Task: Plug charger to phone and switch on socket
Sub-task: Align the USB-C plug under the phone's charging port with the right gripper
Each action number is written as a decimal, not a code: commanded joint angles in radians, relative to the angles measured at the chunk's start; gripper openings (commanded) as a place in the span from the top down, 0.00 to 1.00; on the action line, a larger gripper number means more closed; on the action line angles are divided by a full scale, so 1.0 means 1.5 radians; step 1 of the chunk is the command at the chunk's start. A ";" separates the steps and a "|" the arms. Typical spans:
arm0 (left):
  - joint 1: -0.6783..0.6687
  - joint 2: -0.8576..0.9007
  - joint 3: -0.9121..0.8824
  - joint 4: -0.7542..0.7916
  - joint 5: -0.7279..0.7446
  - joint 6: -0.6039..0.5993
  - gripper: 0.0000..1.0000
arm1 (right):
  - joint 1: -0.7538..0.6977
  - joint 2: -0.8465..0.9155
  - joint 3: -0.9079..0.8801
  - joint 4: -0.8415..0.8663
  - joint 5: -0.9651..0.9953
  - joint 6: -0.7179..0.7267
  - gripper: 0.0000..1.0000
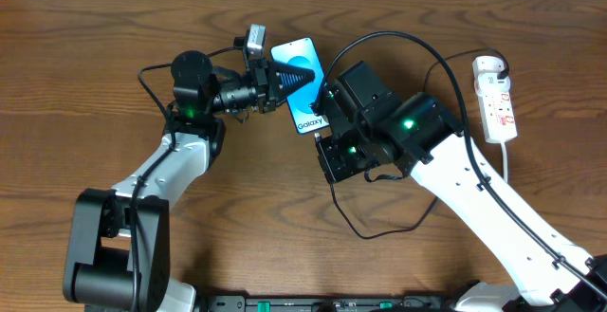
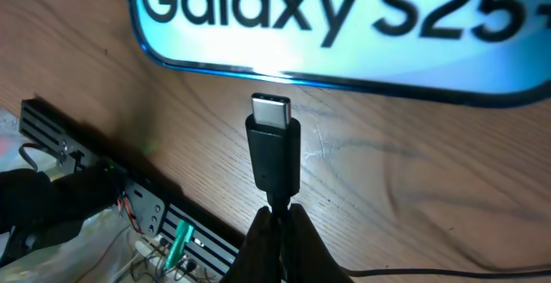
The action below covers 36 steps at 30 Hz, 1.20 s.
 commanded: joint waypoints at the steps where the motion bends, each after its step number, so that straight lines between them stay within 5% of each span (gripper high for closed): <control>1: 0.001 -0.005 0.018 0.009 0.032 0.022 0.93 | -0.004 0.006 -0.003 -0.005 0.008 0.009 0.99; 36: 0.001 -0.005 0.018 0.058 0.046 -0.003 0.93 | -0.007 0.008 -0.003 0.001 -0.004 0.009 0.99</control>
